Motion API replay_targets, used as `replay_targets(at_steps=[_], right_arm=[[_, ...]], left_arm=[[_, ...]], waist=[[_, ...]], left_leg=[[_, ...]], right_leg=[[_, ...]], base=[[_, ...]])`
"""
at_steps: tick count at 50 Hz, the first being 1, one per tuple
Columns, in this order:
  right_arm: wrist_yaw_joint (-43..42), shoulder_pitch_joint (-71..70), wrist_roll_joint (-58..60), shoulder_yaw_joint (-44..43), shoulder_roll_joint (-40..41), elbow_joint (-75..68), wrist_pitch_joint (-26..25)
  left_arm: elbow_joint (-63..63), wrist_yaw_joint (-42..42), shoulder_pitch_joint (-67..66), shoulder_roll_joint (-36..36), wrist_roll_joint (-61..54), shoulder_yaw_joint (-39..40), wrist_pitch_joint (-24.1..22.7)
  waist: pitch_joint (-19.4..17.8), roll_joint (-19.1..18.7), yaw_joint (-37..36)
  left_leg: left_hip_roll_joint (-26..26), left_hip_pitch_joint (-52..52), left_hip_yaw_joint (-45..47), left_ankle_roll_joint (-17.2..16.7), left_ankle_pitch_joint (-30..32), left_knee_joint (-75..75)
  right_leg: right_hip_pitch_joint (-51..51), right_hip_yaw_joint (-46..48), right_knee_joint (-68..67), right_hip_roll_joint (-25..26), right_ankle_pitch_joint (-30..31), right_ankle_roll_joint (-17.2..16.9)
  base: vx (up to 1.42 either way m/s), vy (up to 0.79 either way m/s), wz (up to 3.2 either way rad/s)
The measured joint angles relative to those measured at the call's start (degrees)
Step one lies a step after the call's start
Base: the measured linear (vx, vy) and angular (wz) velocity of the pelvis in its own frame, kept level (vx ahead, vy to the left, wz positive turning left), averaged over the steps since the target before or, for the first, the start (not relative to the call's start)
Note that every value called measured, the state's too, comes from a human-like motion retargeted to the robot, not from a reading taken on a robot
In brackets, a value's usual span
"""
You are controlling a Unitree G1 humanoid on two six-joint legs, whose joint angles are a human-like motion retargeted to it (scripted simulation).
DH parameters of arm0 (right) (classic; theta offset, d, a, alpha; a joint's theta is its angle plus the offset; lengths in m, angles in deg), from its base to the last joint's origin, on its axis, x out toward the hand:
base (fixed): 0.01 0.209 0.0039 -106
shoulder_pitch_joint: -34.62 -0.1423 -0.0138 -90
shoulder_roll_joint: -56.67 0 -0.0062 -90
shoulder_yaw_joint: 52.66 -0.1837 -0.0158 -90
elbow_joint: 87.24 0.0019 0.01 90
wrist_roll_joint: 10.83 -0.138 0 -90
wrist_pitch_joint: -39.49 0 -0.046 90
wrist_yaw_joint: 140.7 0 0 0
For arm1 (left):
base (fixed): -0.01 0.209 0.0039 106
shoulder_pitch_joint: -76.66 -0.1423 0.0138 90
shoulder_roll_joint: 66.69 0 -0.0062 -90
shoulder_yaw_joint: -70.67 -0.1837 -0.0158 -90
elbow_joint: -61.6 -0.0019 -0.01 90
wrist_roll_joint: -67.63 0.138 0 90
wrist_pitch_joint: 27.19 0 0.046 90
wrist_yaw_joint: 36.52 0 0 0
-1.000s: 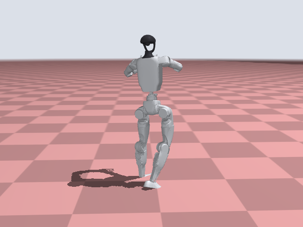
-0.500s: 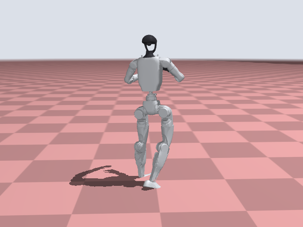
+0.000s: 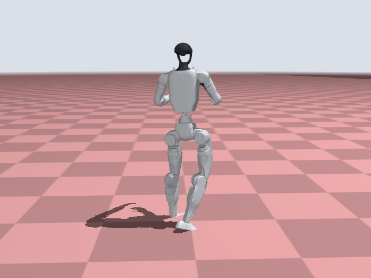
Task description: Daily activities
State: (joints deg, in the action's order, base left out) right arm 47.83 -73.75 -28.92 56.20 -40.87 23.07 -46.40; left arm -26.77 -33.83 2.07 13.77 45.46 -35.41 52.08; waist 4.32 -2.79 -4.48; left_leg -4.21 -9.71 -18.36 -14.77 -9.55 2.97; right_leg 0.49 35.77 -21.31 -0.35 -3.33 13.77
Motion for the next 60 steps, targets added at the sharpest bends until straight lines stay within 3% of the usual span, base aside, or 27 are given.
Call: replay_targets(at_steps=[14,28,41,53,60], right_arm=[[-6.66,4.89,3.1,-3.87,1.74,-0.51,2.4],[-13.11,-4.88,5.13,3.34,3.04,-9.64,2.9],[-22.44,-1.71,9.69,-2.86,1.56,-8.21,5.95],[-25.17,-20.48,21.15,6.96,-3.68,-8.35,4.29],[-18.51,-26.4,22.72,12.98,-5.33,-10.93,3.15]], left_arm=[[0.54,0.11,-1.84,2.0,-4.6,1.99,-1.09],[-1.58,2.71,0.16,2.83,-12.76,-2.34,-2.09],[-1.2,7.63,0.9,4.84,-12.98,1.96,-4.8],[-1.99,8.07,15.04,1.68,-5.75,-10.1,-3.87],[-4.79,3.14,21.09,0.27,-2.4,-15.71,-1.56]], waist=[[0.49,0.67,-0.26],[0.7,0.42,-1.1],[1.77,0.0,-1.66],[4.57,0.65,-2.58],[4.88,0.71,-2.76]], left_leg=[[0.25,0.25,-0.47,0.06,0.12,0.0],[0.31,1.19,-0.77,0.15,-0.01,0.02],[0.61,2.38,-1.21,0.97,-0.31,0.02],[0.49,2.36,-1.4,1.45,-0.53,0.06],[0.08,1.78,-1.65,1.51,-0.66,0.04]], right_leg=[[0.62,0.59,0.24,-0.03,-0.91,-0.04],[1.22,0.21,-0.76,-0.21,-0.5,0.63],[2.06,-0.08,-1.58,-0.82,-0.48,0.37],[1.69,-0.36,-2.52,-1.0,-0.36,0.84],[1.09,-0.42,-2.5,-0.62,0.16,0.73]], base=[[0.0,0.0,0.0],[0.0,0.0,0.0],[0.0,0.0,0.0],[0.0,0.0,0.0],[0.0,0.0,0.0]])
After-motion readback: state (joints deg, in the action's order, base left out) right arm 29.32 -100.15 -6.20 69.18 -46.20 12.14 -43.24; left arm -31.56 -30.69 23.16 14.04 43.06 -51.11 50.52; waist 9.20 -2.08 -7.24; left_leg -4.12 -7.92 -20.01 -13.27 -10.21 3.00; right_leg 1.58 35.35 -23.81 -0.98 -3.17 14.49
